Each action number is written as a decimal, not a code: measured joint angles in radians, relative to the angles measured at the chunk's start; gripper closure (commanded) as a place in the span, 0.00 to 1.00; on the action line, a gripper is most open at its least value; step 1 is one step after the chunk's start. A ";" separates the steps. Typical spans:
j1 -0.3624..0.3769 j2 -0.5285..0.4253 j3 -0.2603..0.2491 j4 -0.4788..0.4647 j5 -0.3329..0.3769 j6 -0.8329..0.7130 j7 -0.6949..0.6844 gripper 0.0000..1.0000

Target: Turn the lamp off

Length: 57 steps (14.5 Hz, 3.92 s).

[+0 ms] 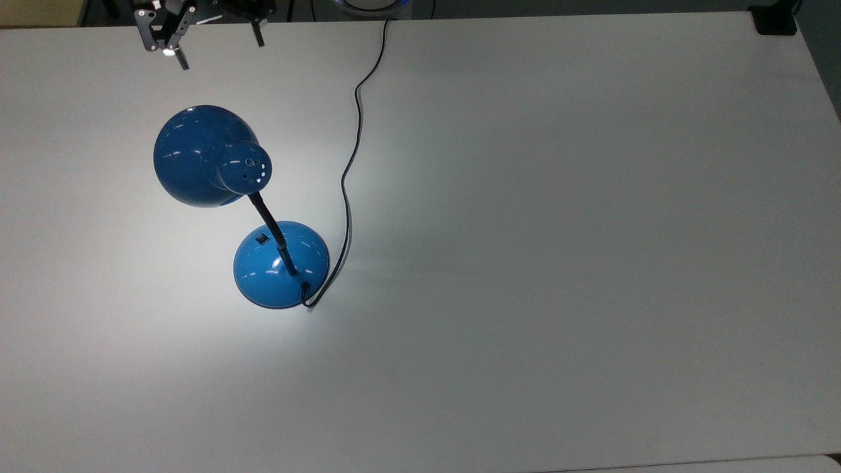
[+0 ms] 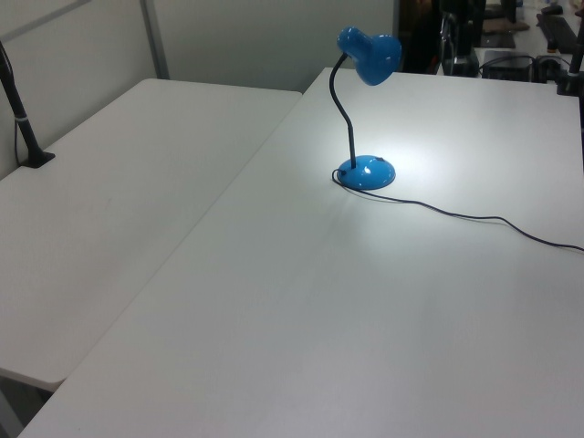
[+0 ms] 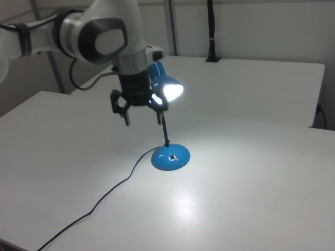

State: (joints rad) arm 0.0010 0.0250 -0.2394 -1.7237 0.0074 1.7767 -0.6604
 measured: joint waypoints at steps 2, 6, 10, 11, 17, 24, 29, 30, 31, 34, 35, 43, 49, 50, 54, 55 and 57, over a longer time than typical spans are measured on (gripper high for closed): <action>-0.021 0.049 0.000 -0.028 0.000 0.099 0.001 0.78; -0.039 0.132 0.000 -0.041 0.014 0.224 0.147 1.00; -0.037 0.193 0.006 -0.084 0.034 0.400 0.259 1.00; -0.038 0.207 0.006 -0.098 0.069 0.441 0.268 1.00; -0.036 0.294 0.009 -0.115 0.298 0.580 0.272 1.00; -0.035 0.358 0.035 -0.115 0.382 0.675 0.272 1.00; -0.035 0.380 0.048 -0.114 0.395 0.697 0.272 1.00; -0.035 0.385 0.053 -0.114 0.395 0.711 0.272 1.00; -0.035 0.388 0.055 -0.114 0.395 0.718 0.272 1.00; -0.035 0.388 0.056 -0.114 0.395 0.720 0.272 1.00; -0.035 0.388 0.056 -0.114 0.395 0.720 0.272 1.00; -0.038 0.388 0.056 -0.116 0.396 0.720 0.277 1.00; -0.053 0.388 0.055 -0.129 0.396 0.712 0.277 1.00; -0.054 0.386 0.053 -0.129 0.394 0.699 0.277 1.00; -0.083 0.339 0.049 -0.116 0.268 0.481 0.277 0.78; -0.097 0.313 0.049 -0.103 0.218 0.392 0.277 0.53; -0.122 0.244 0.049 -0.053 0.122 0.170 0.277 0.00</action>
State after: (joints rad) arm -0.1211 0.2688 -0.1908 -1.7767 0.1296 1.9462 -0.3832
